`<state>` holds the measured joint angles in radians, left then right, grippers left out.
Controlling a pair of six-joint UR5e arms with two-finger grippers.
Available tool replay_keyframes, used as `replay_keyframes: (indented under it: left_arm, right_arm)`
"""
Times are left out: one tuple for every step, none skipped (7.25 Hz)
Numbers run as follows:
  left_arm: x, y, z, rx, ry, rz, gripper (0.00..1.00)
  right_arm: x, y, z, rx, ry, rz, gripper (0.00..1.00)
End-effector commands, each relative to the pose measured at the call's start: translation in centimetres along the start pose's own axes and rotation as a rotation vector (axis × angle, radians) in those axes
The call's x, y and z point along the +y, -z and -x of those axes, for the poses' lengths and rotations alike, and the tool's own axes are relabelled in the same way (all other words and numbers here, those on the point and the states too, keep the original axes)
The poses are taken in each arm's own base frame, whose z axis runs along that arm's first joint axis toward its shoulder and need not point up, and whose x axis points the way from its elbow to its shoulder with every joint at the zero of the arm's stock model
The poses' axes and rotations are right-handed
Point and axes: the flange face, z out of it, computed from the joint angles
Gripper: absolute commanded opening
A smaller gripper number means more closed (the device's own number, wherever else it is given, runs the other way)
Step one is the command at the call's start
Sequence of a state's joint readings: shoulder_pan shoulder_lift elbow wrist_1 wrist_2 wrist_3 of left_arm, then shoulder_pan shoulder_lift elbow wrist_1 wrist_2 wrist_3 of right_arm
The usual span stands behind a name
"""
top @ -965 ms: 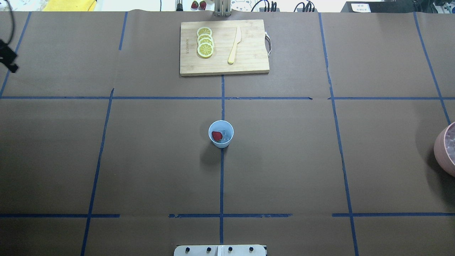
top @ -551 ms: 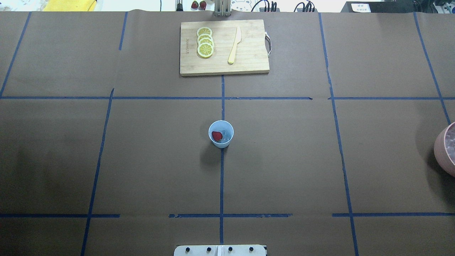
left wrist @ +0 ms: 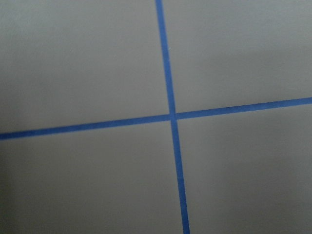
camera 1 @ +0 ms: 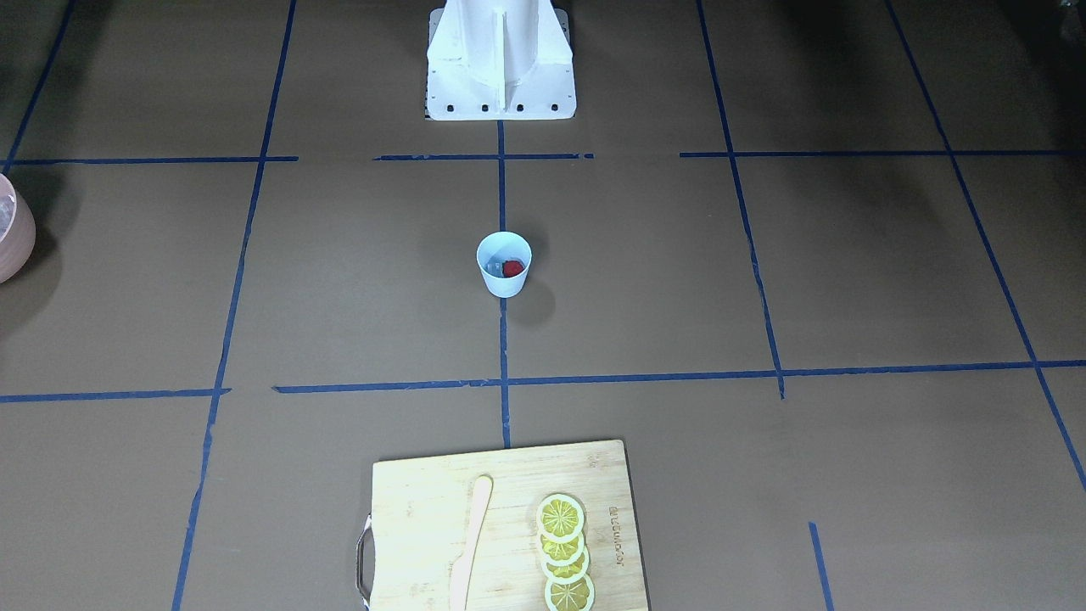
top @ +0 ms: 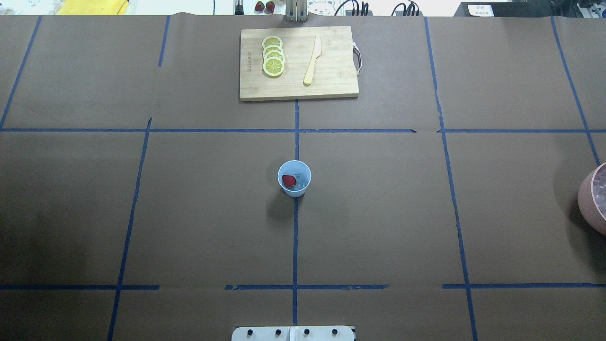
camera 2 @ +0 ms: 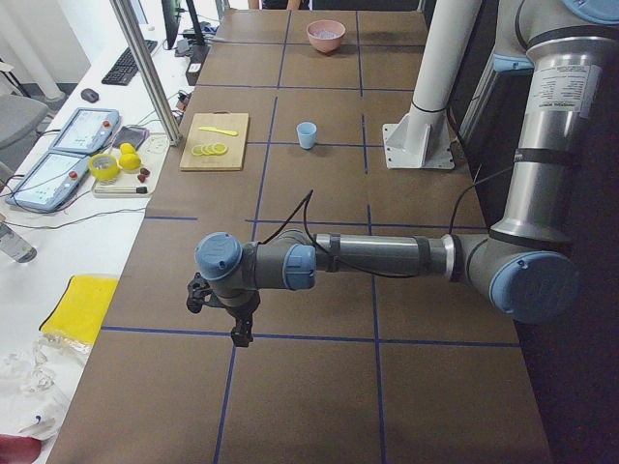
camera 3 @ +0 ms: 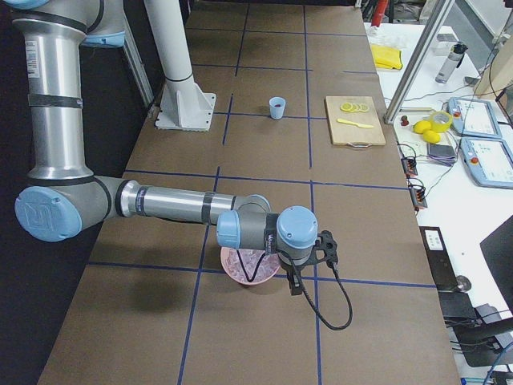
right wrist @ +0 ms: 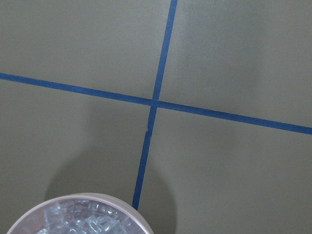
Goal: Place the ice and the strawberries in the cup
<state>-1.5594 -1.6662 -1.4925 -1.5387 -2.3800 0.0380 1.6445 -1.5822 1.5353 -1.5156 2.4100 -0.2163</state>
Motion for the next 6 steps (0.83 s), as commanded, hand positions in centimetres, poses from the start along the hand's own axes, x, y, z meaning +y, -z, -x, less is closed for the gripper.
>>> replay_keyframes:
  left_arm:
    - [0.7,0.4,-0.1,-0.01,0.054,-0.01,1.0]
    - [0.6,0.5,-0.1,-0.021,0.05,-0.012,1.0]
    - [0.5,0.7,-0.2,-0.021,0.036,-0.027,1.0]
    - [0.7,0.8,0.1,-0.021,0.023,-0.049,1.0]
    - [0.7,1.5,0.4,-0.022,0.019,-0.071,1.0]
    - [0.7,1.7,0.5,-0.022,0.016,-0.08,1.0]
  right_arm:
    - [-0.1,0.0,0.0,0.0,0.002,-0.002,0.99]
    - [-0.1,0.0,0.0,0.005,0.015,-0.013,0.99]
    - [-0.1,0.1,0.0,0.005,0.018,-0.015,0.99]
    - [-0.1,0.0,-0.1,0.005,0.016,-0.013,0.99]
    - [0.0,-0.2,-0.2,0.004,0.012,-0.01,0.99]
    - [0.0,-0.2,-0.2,0.004,0.012,-0.01,0.99]
